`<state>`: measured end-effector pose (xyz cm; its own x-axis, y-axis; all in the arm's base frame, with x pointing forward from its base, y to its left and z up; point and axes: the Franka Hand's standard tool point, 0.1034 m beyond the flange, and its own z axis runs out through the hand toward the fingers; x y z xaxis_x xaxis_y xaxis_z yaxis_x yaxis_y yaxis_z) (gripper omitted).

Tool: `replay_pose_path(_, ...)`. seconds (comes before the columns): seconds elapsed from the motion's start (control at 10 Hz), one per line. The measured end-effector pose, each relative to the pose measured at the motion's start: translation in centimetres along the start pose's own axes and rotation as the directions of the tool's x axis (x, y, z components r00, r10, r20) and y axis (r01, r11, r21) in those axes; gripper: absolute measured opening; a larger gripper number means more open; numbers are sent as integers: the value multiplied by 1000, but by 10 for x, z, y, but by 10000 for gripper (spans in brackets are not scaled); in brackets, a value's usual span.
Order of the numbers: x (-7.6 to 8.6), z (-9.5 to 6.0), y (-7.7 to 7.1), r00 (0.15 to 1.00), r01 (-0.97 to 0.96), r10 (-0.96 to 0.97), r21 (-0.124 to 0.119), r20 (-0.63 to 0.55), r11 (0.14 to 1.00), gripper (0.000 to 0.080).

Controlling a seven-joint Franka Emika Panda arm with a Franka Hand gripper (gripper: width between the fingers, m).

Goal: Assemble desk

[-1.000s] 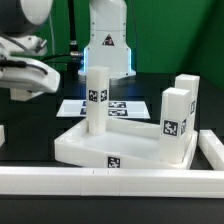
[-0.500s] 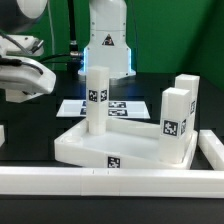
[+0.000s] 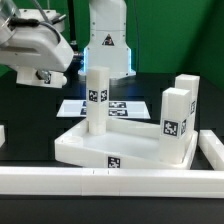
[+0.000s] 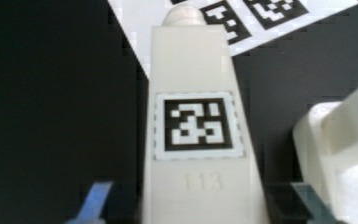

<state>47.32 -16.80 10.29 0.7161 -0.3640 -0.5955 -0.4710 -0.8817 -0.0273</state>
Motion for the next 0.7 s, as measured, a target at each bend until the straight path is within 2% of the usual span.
replay_pose_path(0.1, 1, -1, -3, 997, 8, -8, 1, -77, 1000, 289)
replay_pose_path(0.2, -2, 1, -3, 994, 11, -10, 6, -105, 1000, 289)
replay_pose_path(0.3, 6, -3, -4, 980, 14, -14, -1, -201, 1000, 289)
replay_pose_path(0.4, 7, -7, -9, 965, 19, -18, -1, -261, 1000, 289)
replay_pose_path(0.5, 8, -20, -21, 941, 40, -38, -1, -335, 999, 289)
replay_pose_path(0.7, 5, -36, -37, 883, 63, -55, 2, -466, 998, 289)
